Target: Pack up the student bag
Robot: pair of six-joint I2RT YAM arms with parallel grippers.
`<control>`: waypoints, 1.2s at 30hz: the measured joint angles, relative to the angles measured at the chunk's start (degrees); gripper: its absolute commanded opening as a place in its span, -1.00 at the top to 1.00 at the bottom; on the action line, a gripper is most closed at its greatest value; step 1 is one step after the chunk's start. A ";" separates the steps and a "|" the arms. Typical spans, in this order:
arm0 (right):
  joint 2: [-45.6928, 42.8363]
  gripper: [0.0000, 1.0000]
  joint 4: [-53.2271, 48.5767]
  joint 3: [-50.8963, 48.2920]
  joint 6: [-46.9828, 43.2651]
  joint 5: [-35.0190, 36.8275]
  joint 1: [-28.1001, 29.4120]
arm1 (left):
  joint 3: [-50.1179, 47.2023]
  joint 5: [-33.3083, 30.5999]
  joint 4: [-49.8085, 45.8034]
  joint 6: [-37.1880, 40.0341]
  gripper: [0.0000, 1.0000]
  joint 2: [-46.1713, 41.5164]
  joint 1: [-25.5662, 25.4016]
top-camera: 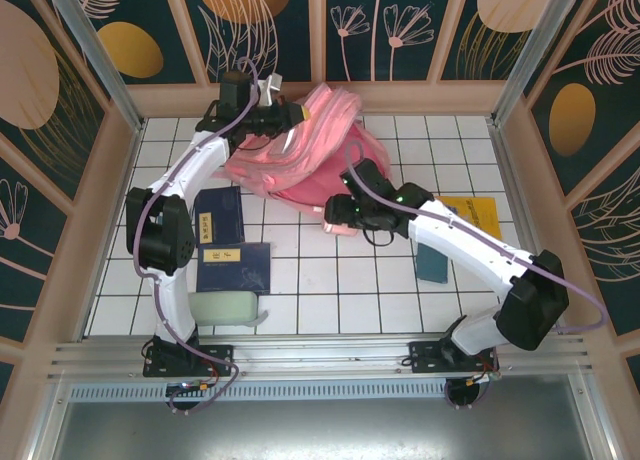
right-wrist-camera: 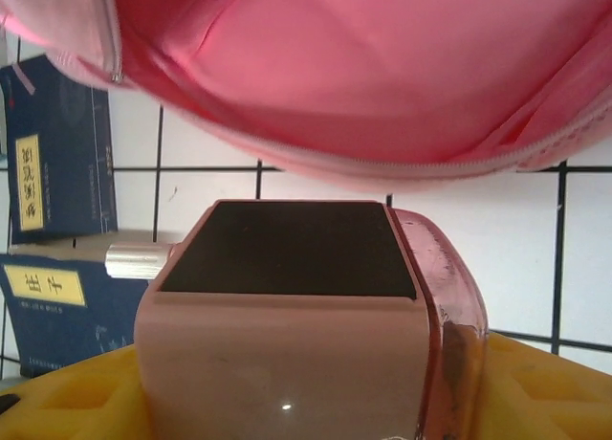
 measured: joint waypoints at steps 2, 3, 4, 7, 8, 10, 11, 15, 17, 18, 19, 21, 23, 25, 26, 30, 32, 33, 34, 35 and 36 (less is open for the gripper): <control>-0.39 -0.10 0.87 0.00 -0.46 -0.04 -1.38 | 0.79 0.00 -1.16 -0.22 1.00 0.00 0.00; -0.74 -0.10 1.33 0.00 -0.46 -0.11 -2.27 | 1.22 0.00 -1.79 -0.26 1.00 0.02 0.00; -1.11 -0.10 1.68 0.00 -0.48 -0.26 -3.10 | 1.55 0.00 -2.23 -0.37 1.00 0.04 0.00; -2.08 -0.10 2.51 0.94 -0.50 -0.94 -6.01 | 2.69 0.04 -3.37 -0.63 1.00 0.11 0.00; -2.19 -0.10 2.86 1.49 -0.50 -1.09 -6.88 | 3.13 0.04 -3.78 -0.70 1.00 0.15 0.00; -2.27 -0.10 4.11 2.36 -0.50 -1.11 -8.26 | 3.74 0.07 -4.33 -0.81 1.00 0.15 0.00; -2.27 -0.10 4.79 2.78 -0.46 -1.16 -8.94 | 4.07 0.07 -4.72 -0.81 1.00 0.17 0.00; -2.23 -0.10 6.71 3.93 -0.42 -2.38 -10.91 | 4.70 0.33 -5.62 -0.81 1.00 0.15 -0.13; -2.08 -0.11 7.50 4.74 -0.39 -2.62 -11.41 | 4.85 0.52 -6.05 -0.79 1.00 0.17 -0.35; -1.84 -0.11 7.93 5.18 -0.39 -2.62 -11.56 | 5.03 0.52 -6.38 -0.81 1.00 0.17 -0.46; -1.44 -0.11 8.46 5.68 -0.39 -2.62 -11.72 | 5.22 0.55 -6.64 -0.79 1.00 0.17 -0.57; -0.52 -0.11 9.40 6.10 -0.39 -2.58 -11.82 | 5.62 0.72 -6.88 -0.81 1.00 0.17 -0.66; 0.44 -0.12 9.73 6.10 -0.37 -2.43 -12.37 | 5.92 1.22 -6.93 -0.87 1.00 0.17 -0.66; 1.27 -0.12 9.77 6.10 -0.24 -2.32 -13.55 | 6.16 1.84 -6.95 -1.27 1.00 0.17 -0.66; 1.66 -0.12 9.86 6.10 -0.22 -2.14 -14.29 | 6.32 2.12 -6.95 -1.31 1.00 0.22 -0.66; 2.73 -0.12 10.54 6.10 -0.28 -1.20 -16.09 | 7.56 3.37 -7.06 -1.70 1.00 0.70 -0.66; 3.76 -0.12 10.97 6.16 -0.39 -1.05 -16.37 | 7.82 4.11 -7.06 -1.70 1.00 0.70 -0.68; 4.61 -0.13 10.97 6.45 -0.42 -1.05 -16.44 | 7.87 4.52 -7.06 -1.73 1.00 0.70 -0.66; 5.57 -0.12 11.08 6.78 -0.42 -1.07 -16.50 | 7.89 4.90 -7.06 -1.73 1.00 0.70 -0.66; 6.82 -0.13 11.45 7.10 -0.39 -1.14 -16.68 | 7.89 5.31 -7.06 -1.73 1.00 0.70 -0.68; 7.93 -0.13 11.78 7.52 -0.39 -1.20 -16.83 | 7.89 5.75 -7.06 -1.70 1.00 0.70 -0.72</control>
